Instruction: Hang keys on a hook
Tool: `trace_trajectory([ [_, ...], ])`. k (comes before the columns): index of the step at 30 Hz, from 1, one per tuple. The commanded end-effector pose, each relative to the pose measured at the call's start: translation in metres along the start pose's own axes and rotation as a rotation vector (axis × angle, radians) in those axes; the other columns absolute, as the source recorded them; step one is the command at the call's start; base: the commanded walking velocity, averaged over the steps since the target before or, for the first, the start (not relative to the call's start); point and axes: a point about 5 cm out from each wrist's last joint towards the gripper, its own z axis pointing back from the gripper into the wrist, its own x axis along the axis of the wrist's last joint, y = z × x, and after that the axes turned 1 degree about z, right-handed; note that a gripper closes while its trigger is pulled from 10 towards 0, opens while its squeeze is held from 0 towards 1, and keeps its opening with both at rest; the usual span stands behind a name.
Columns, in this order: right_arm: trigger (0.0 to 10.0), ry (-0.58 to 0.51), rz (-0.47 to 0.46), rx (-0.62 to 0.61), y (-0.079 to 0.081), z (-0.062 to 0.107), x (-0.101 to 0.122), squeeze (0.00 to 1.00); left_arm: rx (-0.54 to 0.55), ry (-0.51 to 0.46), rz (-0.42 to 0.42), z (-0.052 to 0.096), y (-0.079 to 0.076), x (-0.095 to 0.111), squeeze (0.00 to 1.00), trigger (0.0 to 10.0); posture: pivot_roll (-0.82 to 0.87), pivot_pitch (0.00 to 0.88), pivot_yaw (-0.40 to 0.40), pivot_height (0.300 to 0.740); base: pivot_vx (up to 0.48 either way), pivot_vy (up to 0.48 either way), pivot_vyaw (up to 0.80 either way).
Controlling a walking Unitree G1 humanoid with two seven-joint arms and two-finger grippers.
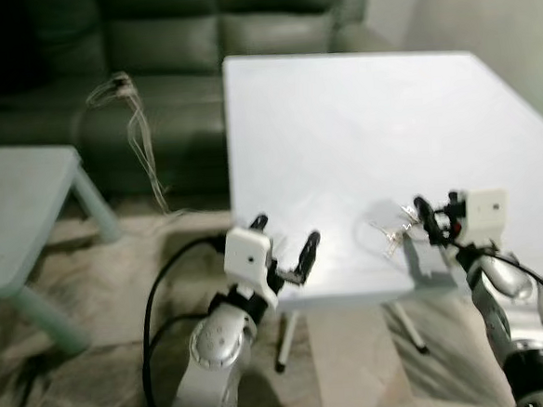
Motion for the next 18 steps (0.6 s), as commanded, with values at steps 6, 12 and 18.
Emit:
trace_trajectory([
  [6,10.0,-0.046,-0.023,0.036,0.001,0.003,0.005,0.0,-0.001,-0.008,0.015,-0.002,-0.008,0.002,0.0,10.0,-0.01,0.07,-0.11,0.721,0.0,0.0,-0.1],
  [12,10.0,-0.054,-0.044,0.155,0.011,0.007,0.006,0.0,0.014,-0.015,0.019,-0.004,-0.007,0.004,0.0,10.0,-0.01,0.07,-0.11,0.721,0.0,0.0,0.0],
  [18,10.0,-0.052,-0.031,0.256,0.022,0.009,0.006,0.0,0.027,-0.009,0.021,-0.004,-0.005,0.003,0.0,10.0,-0.01,0.07,-0.11,0.721,0.0,0.0,0.0],
])
